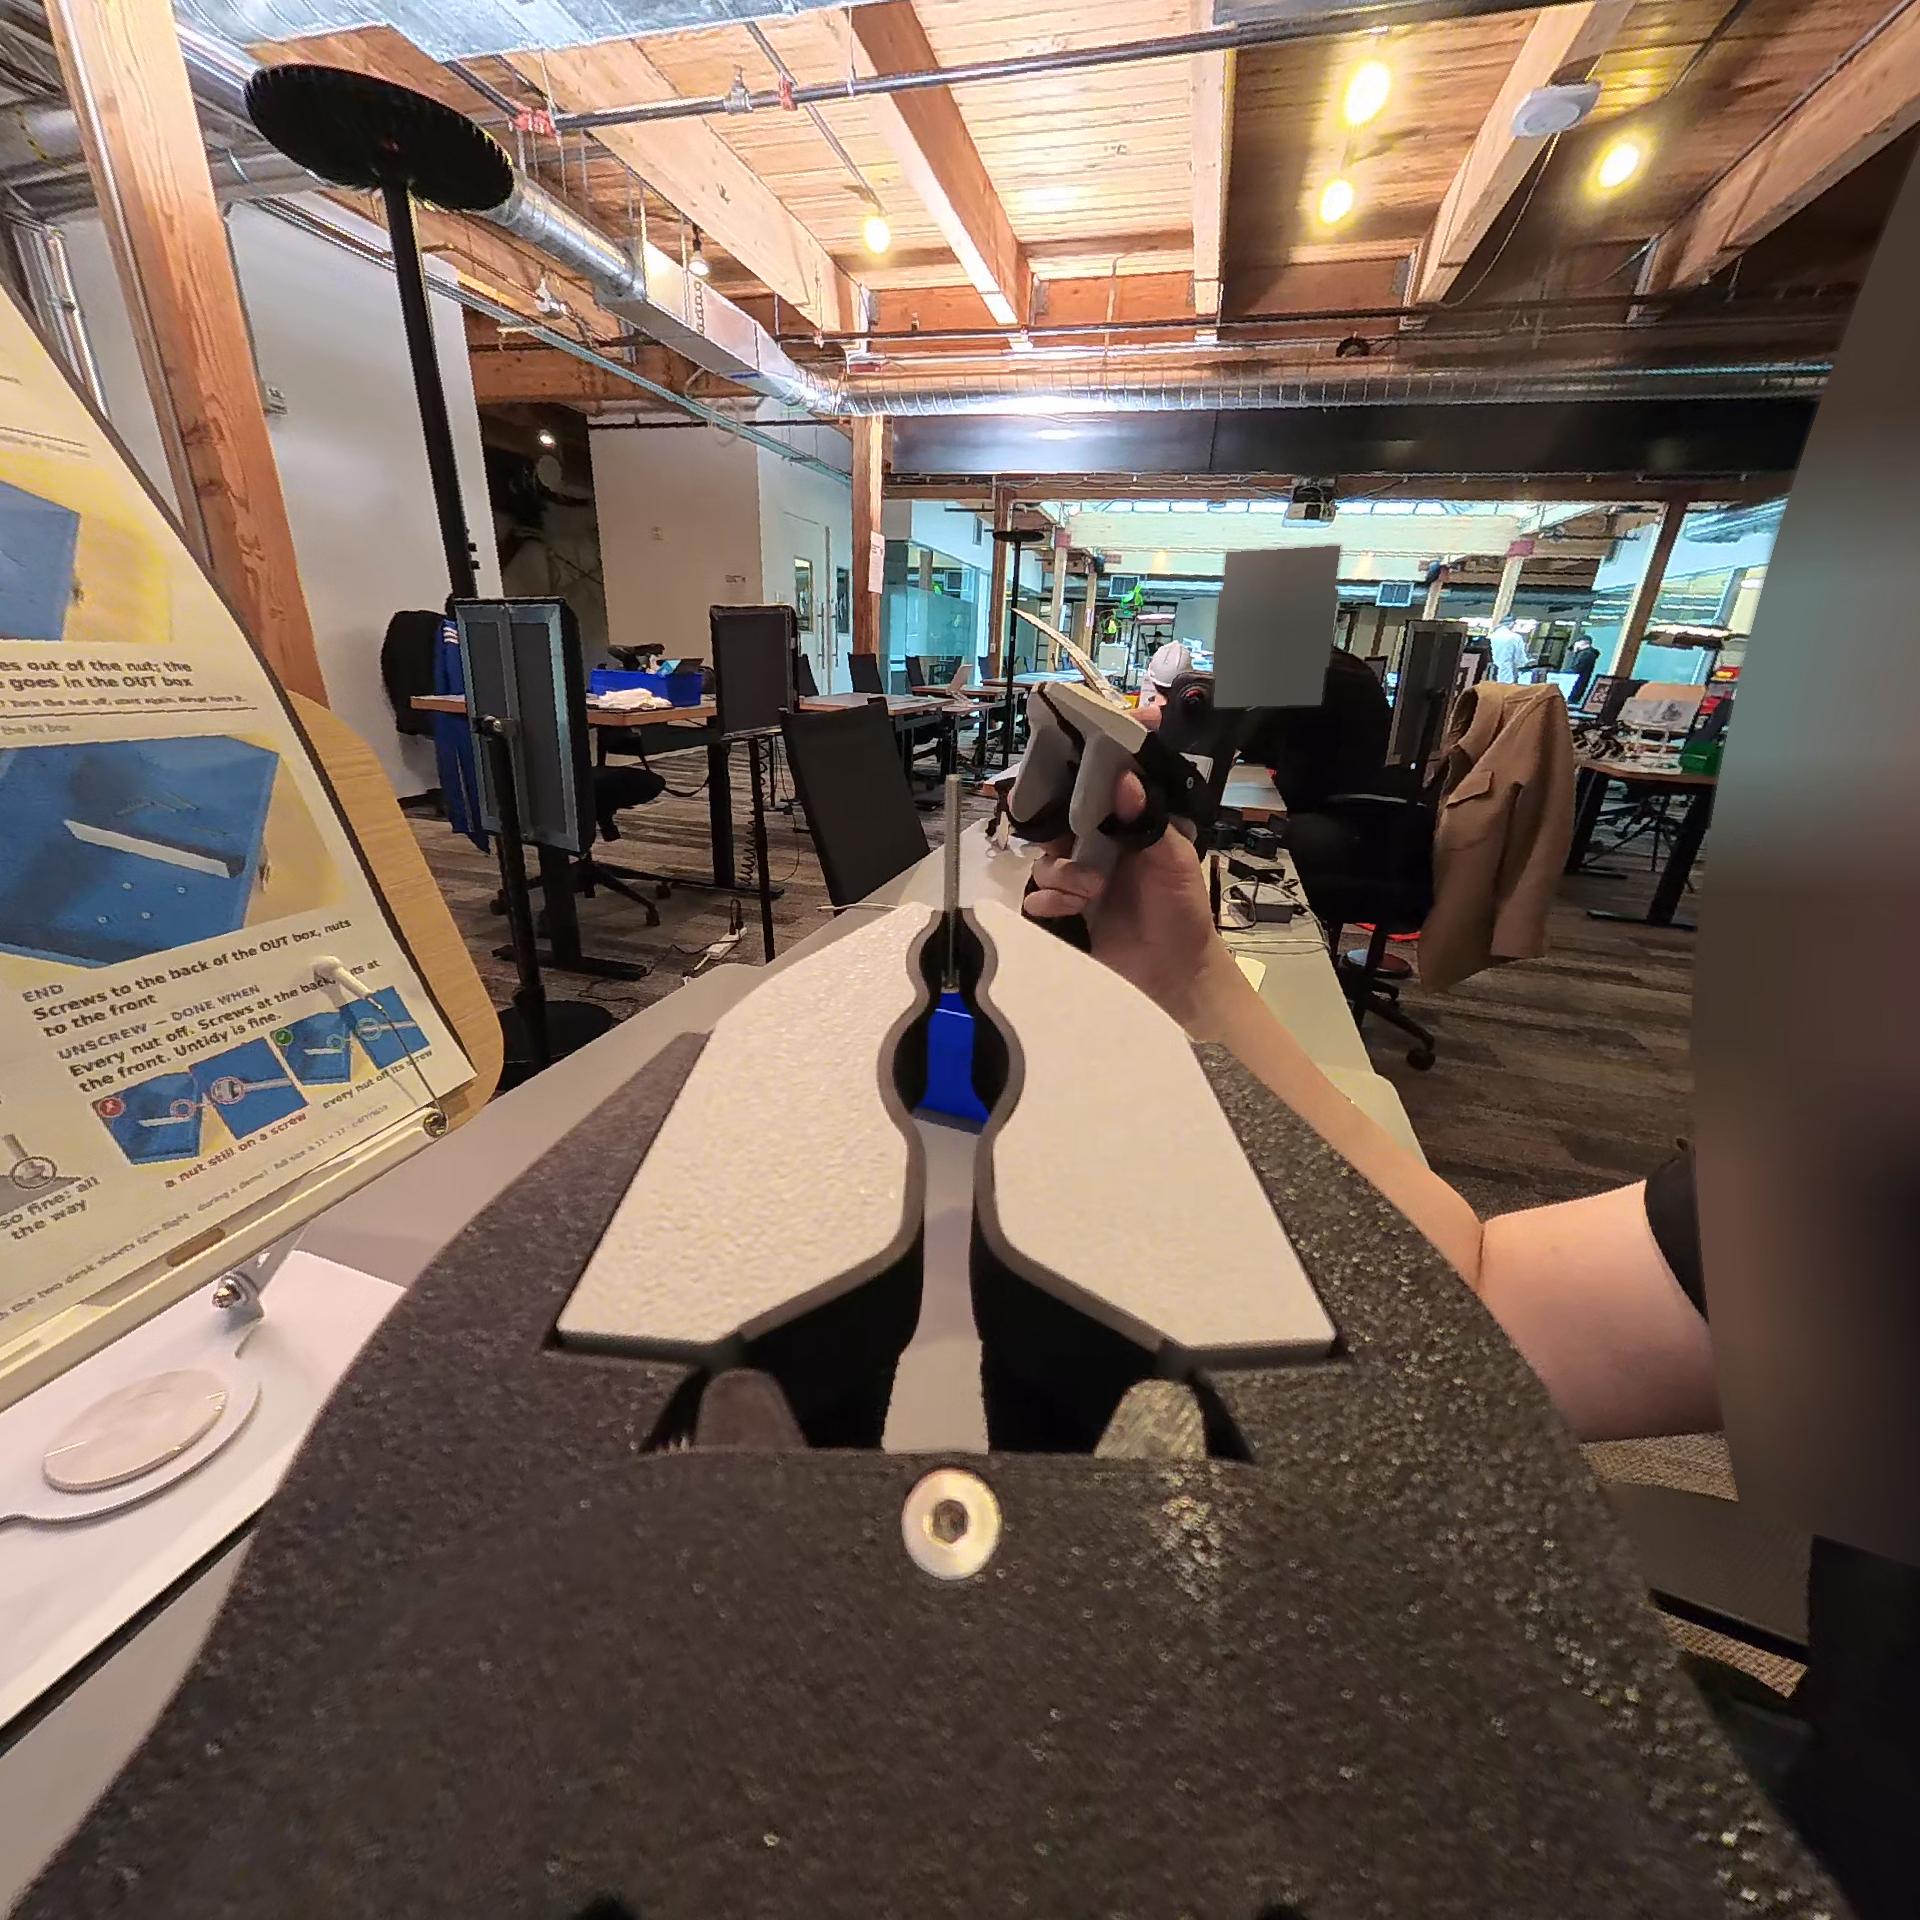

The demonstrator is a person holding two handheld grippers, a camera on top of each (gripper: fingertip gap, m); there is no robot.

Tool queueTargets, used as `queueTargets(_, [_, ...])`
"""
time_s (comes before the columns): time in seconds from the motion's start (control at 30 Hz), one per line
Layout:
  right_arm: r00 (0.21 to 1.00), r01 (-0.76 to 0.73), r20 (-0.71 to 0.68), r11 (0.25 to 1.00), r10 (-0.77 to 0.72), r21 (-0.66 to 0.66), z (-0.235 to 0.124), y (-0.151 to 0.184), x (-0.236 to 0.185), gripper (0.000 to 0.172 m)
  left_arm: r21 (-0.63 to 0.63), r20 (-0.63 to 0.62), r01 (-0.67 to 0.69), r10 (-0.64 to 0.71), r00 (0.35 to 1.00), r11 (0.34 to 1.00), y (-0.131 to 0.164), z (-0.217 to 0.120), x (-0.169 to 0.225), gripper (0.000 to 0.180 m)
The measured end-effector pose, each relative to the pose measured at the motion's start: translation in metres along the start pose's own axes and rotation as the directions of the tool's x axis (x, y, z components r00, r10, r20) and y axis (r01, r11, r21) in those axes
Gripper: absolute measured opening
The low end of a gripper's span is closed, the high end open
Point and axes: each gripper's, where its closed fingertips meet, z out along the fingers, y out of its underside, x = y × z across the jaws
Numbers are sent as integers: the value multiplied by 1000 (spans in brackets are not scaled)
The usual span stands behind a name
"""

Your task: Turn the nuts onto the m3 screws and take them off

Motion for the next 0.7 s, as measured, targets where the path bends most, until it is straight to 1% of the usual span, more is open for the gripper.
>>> queueTargets(0.7, [1000,-8,-4,1000,8,1,-1,-1,2,0,-9,-7,-4,4,1000,1000,1,2,3,2])
